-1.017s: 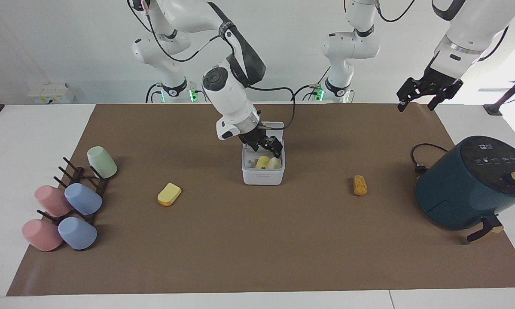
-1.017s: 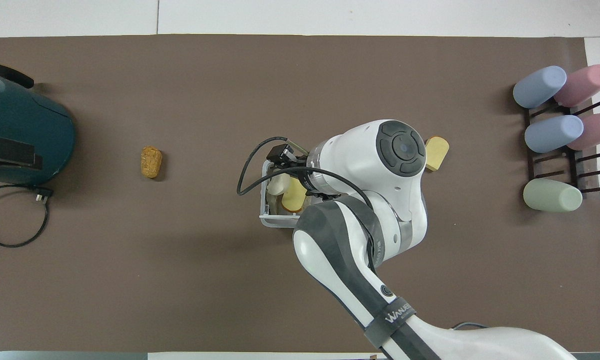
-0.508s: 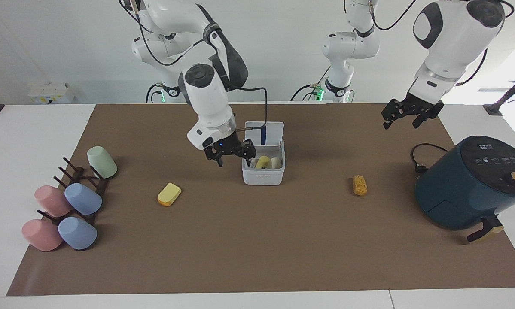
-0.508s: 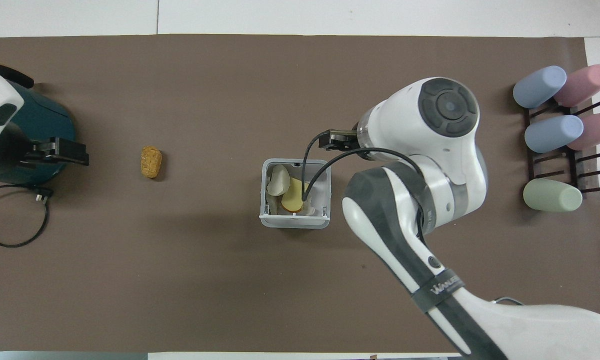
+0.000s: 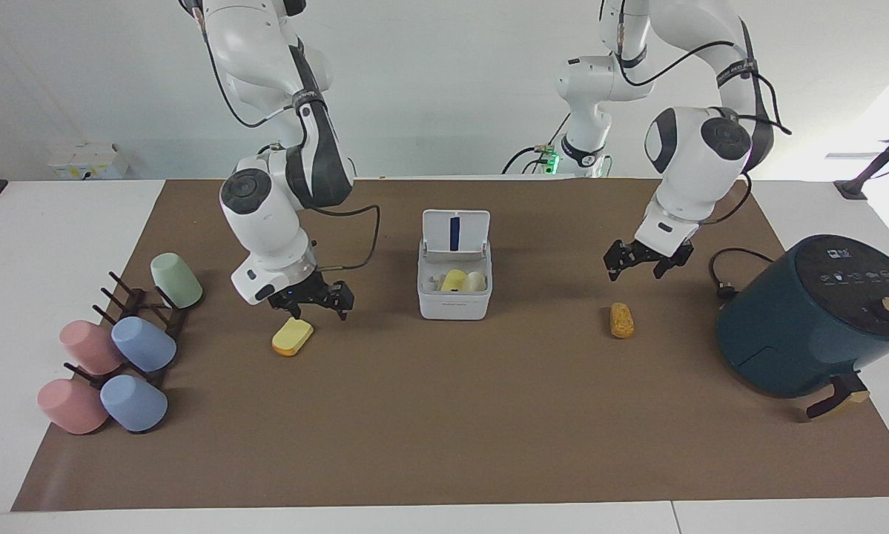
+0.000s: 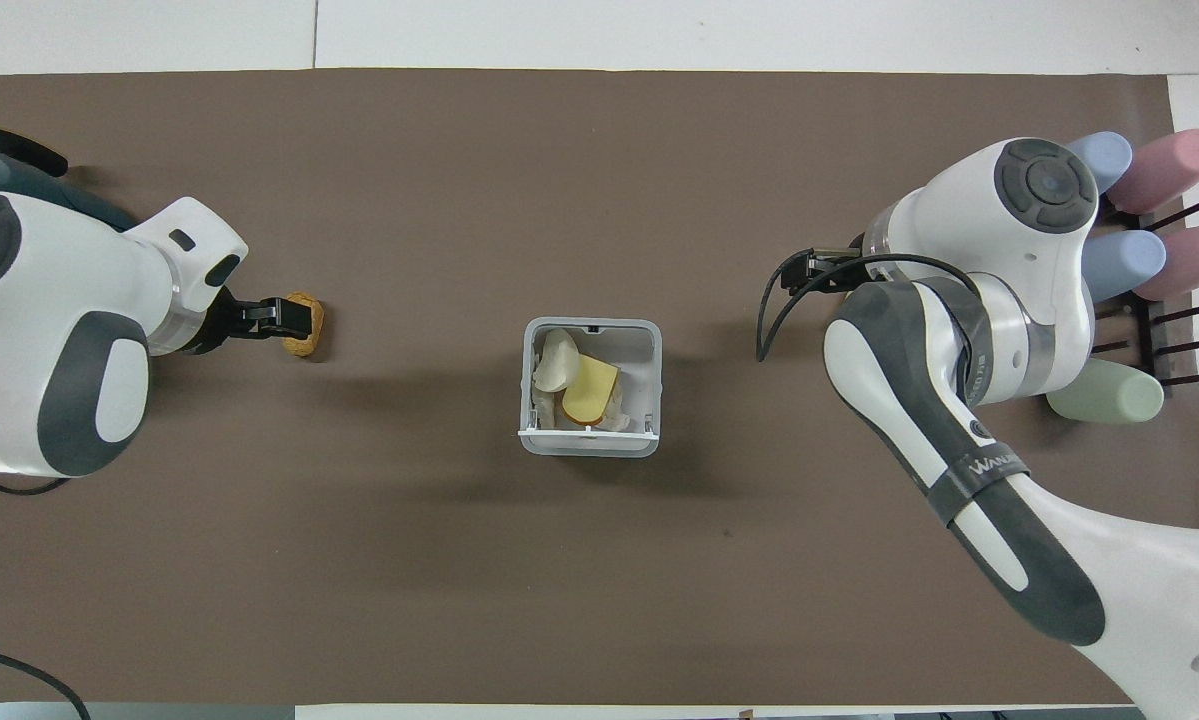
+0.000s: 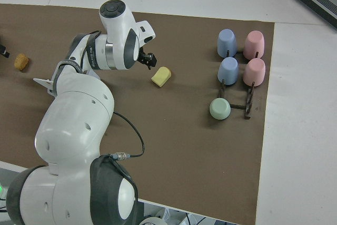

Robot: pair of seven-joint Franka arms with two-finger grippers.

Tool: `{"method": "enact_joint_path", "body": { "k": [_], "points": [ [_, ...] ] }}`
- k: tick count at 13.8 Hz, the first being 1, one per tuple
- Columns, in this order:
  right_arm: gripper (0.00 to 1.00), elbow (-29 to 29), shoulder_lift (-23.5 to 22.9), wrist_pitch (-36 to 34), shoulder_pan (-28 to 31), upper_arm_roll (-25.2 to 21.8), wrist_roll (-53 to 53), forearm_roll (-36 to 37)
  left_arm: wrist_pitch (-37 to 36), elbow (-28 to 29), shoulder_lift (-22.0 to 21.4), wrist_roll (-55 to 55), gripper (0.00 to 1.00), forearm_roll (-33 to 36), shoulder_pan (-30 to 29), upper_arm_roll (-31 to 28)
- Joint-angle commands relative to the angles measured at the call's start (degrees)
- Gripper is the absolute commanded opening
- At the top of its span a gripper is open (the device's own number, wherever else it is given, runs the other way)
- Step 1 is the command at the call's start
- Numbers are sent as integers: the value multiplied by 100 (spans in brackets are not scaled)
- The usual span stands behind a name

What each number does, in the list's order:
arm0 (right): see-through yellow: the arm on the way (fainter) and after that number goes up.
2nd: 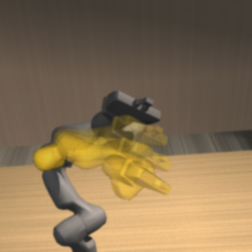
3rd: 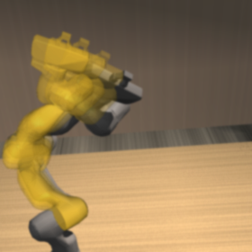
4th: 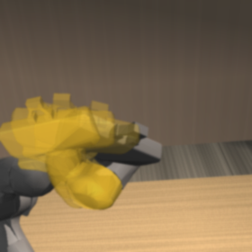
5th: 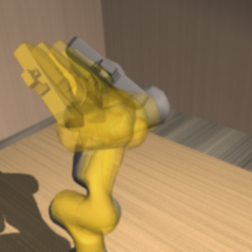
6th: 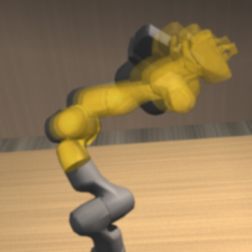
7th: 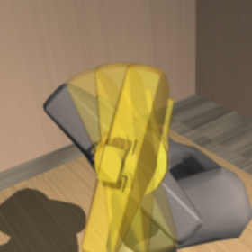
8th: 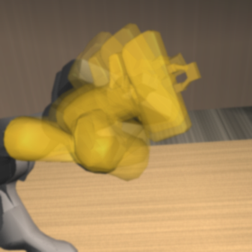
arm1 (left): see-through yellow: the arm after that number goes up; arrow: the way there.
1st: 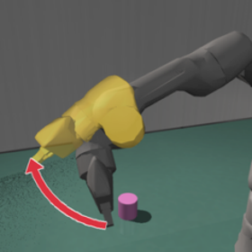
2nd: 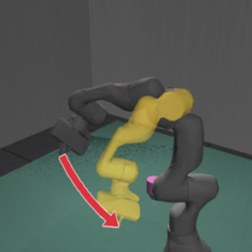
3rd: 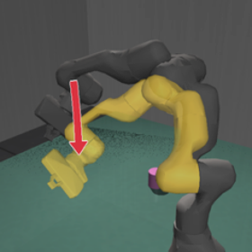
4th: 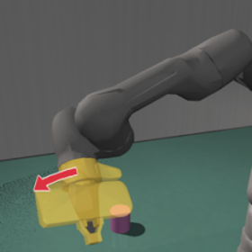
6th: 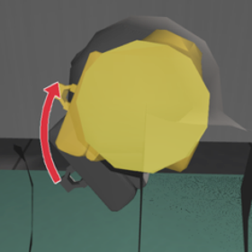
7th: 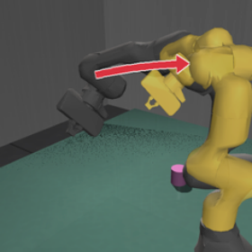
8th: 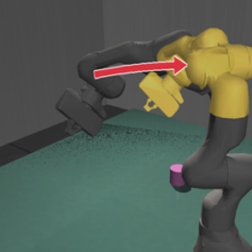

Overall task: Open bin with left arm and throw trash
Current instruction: 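Grasp the tan cork piece with the left gripper while the right gripper withdraws, then drop the cork with the left gripper while the right gripper reaches the sponge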

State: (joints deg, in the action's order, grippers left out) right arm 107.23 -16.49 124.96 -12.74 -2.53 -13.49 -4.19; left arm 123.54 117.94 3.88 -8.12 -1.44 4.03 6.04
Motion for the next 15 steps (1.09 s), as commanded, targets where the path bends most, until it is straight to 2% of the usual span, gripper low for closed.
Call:
{"method": "enact_joint_path", "body": {
  "k": [1, 5, 6, 7, 8, 9, 13, 15],
  "points": [
    [100, 70, -178, 124, 140, 60, 22, 384, 739, 255, 279, -40, 100, 100, -121, 81],
    [100, 79, -320, 256, 351, 68, 31, 384, 1497, 379, 771, -14, 100, 134, -121, 81],
    [100, 113, -329, 317, 360, 68, 22, 384, 1628, 379, 850, -14, 95, 387, -121, 81],
    [100, 140, -399, 396, 404, 60, 31, 384, 1699, 388, 938, -14, 82, 616, -121, 81],
    [100, 236, -417, 510, 482, 68, 40, 384, 1700, 396, 948, -14, 44, 697, -121, 81],
    [100, 341, -408, 616, 492, 68, 31, 384, 1700, 388, 948, -23, 0, 741, -121, 81],
    [100, 597, -382, 907, 492, 77, 31, 384, 1595, 326, 773, -119, 0, 777, -95, 99],
    [100, 624, -373, 889, 492, 77, 101, 384, 1166, 143, 562, -303, 0, 777, -104, 308]
  ]
}}
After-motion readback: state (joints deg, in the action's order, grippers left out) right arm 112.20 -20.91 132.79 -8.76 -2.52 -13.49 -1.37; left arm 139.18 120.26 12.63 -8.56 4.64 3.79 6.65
